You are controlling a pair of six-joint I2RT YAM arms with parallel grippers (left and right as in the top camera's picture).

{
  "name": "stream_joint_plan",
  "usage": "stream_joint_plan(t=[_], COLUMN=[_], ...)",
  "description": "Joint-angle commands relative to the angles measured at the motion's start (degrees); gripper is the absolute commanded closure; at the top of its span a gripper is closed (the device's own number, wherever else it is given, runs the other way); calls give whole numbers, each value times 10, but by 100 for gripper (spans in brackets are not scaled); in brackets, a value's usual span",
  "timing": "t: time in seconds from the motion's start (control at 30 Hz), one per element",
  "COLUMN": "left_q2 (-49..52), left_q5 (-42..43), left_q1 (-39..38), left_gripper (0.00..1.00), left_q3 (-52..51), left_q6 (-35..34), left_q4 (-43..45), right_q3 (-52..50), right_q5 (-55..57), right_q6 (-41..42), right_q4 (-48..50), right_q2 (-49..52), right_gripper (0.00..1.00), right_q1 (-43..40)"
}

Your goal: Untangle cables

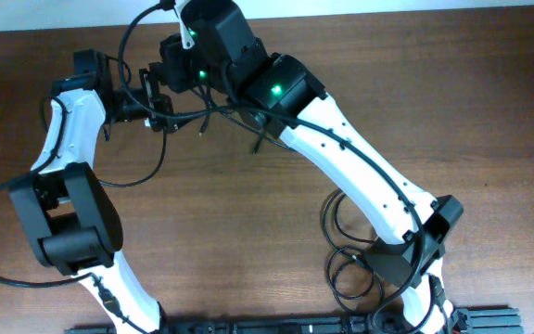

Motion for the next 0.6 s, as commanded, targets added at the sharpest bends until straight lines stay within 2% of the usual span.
stream_joint_plan(t=[0.0,0.17,0.27,0.37,0.47,0.57], left_q2=[-3,-3,-3,-3,-3,-3], left_q5=[2,-2,-35,-35,-35,-35], left_q1=[4,4,5,7,7,7], left_gripper=[36,44,45,60,62,69], left_q3=[9,9,9,9,9,9], left_q6=[0,0,0,0,0,0], left_q4=[-1,-1,-1,0,0,0], right_q3=[3,4,4,4,4,4], right_q5=[-23,-34,-31,-32,-32,-32], right_q6=[7,7,7,7,7,7], right_q4=[13,18,24,24,22,21], right_q2=[-7,-7,-7,-7,-7,-7], right_gripper=[96,96,96,96,96,96], right_q1=[5,5,4,4,4,4])
